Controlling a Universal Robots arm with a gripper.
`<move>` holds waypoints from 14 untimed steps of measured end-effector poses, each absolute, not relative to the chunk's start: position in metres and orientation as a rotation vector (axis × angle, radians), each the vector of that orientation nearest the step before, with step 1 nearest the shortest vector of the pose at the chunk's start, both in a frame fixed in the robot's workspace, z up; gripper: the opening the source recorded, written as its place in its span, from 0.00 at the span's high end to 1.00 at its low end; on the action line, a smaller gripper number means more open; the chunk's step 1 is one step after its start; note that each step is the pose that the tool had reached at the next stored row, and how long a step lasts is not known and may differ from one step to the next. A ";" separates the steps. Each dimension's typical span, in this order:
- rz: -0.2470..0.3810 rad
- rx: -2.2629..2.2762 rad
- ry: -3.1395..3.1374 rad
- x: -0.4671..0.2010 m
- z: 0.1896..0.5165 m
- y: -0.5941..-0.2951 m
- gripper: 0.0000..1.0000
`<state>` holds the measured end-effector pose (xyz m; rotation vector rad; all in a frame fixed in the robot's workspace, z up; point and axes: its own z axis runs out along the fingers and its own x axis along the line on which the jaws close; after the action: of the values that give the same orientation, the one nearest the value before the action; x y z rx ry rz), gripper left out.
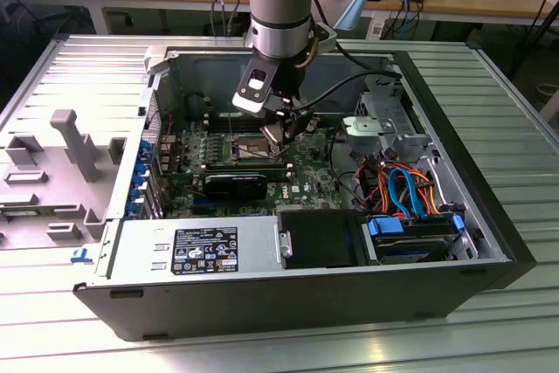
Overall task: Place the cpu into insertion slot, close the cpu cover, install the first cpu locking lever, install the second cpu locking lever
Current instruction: 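Place the cpu into insertion slot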
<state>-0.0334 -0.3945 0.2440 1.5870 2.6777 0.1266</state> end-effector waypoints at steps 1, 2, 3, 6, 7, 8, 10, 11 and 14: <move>0.127 1.588 2.677 -0.033 0.244 -0.395 0.46; 0.127 1.589 2.677 -0.033 0.244 -0.395 0.46; 0.127 1.590 2.676 -0.033 0.244 -0.395 0.46; 0.127 1.592 2.675 -0.033 0.244 -0.395 0.46; 0.127 1.592 2.674 -0.033 0.244 -0.395 0.46; 0.127 1.593 2.674 -0.033 0.244 -0.395 0.46; 0.126 1.594 2.673 -0.033 0.244 -0.395 0.46; 0.126 1.595 2.673 -0.033 0.244 -0.395 0.46; 0.126 1.596 2.672 -0.033 0.244 -0.395 0.46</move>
<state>-0.0334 -0.3945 0.2437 1.5961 2.6720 0.1265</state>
